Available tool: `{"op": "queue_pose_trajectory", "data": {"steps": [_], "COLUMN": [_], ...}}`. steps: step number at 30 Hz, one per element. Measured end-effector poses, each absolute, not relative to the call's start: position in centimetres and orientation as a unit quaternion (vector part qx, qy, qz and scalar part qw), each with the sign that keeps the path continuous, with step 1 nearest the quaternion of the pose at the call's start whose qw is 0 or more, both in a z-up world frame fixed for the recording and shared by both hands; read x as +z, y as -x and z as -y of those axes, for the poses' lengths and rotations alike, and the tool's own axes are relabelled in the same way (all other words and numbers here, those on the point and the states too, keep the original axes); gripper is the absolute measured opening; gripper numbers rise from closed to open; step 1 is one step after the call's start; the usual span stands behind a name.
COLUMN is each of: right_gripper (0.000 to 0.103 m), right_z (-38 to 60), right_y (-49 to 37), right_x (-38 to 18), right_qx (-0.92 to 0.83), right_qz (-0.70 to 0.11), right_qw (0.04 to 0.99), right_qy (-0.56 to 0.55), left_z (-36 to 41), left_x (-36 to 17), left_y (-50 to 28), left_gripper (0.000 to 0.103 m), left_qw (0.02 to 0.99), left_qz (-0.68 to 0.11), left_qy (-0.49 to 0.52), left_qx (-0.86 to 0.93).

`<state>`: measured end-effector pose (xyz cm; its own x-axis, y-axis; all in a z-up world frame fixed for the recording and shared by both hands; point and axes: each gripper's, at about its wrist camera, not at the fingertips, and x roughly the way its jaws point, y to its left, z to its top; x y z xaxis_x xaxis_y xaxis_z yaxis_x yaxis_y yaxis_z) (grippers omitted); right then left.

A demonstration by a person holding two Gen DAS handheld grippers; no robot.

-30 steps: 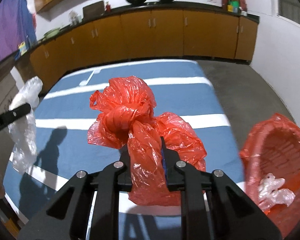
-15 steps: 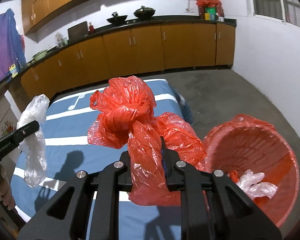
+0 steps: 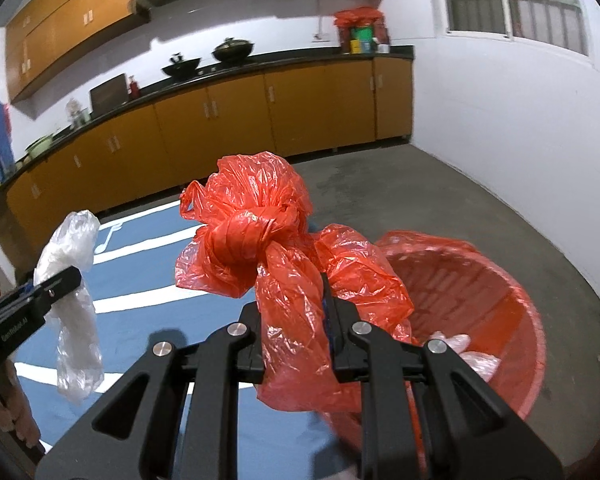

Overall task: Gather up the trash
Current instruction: 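Carry both bags off the table over the red wastebasket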

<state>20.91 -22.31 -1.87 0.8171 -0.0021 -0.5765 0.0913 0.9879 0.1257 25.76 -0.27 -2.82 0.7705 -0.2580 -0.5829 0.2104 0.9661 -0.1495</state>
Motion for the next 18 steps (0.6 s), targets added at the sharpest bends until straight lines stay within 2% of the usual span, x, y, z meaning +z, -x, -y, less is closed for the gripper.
{"op": "queue_pose_trajectory", "data": {"steps": [18], "right_gripper": [0.018], "right_z": [28.4], "right_y": [-18.6], "right_x": [-2.5], "right_qx": [-0.096], "right_qz": [-0.293], "right_qw": [0.942], "right_qy": [-0.129], "left_z": [8.5], "left_x": [-3.4], "left_y": [-25.6], "left_gripper": [0.031], "left_qw": [0.921], "left_qz": [-0.326], "left_qy": [0.027], "left_qx": [-0.212]}}
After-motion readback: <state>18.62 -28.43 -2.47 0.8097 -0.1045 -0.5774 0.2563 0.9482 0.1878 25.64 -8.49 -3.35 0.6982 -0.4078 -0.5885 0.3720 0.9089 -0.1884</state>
